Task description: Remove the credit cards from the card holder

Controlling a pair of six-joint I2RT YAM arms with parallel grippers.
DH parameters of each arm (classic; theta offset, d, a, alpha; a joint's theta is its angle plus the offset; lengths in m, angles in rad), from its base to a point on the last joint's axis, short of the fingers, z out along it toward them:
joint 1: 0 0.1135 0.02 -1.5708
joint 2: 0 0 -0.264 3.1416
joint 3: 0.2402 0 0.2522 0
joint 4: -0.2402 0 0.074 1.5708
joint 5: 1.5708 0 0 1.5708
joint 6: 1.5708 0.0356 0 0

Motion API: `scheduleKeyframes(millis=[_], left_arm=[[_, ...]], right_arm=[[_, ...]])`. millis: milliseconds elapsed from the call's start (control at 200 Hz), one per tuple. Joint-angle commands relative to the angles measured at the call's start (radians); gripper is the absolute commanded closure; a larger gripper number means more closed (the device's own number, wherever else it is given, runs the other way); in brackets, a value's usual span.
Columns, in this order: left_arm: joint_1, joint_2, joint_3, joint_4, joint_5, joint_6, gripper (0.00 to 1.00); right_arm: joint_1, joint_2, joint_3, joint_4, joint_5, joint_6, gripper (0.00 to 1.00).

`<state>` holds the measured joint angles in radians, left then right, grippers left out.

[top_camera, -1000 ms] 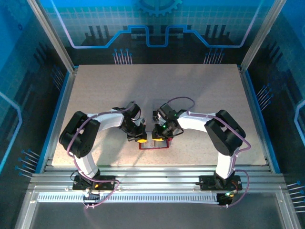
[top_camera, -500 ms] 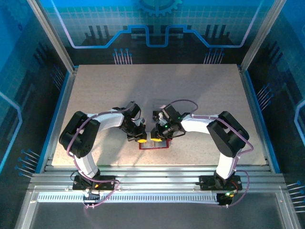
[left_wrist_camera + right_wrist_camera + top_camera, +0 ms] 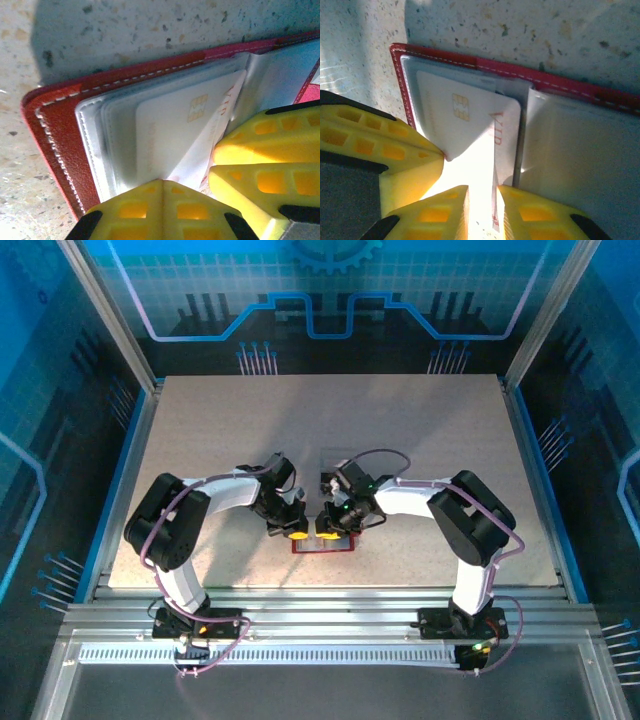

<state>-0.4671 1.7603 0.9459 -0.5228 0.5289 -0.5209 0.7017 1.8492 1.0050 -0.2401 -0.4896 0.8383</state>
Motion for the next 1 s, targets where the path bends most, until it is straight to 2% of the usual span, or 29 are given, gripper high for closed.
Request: scheduleKeyframes(millis=[0, 265, 600, 990], left_arm=[[-0.007, -0.005, -0.017, -0.042, -0.005, 0.015, 1.00], [-0.007, -0.016, -0.029, -0.042, -0.014, 0.013, 1.00], [-0.007, -0.057, 0.006, -0.079, -0.051, 0.014, 1.00], [-0.006, -0.040, 0.003, -0.078, -0.067, 0.020, 1.00]], right_arm=[[0.007, 0.017, 0.030, -0.111, 0.076, -0.045, 0.78], [0.013, 0.007, 0.060, -0.153, 0.126, -0.064, 0.78], [-0.004, -0.046, -0.027, 0.006, 0.031, 0.015, 0.78], [-0.008, -0.059, -0.036, 0.011, 0.028, 0.021, 0.78]])
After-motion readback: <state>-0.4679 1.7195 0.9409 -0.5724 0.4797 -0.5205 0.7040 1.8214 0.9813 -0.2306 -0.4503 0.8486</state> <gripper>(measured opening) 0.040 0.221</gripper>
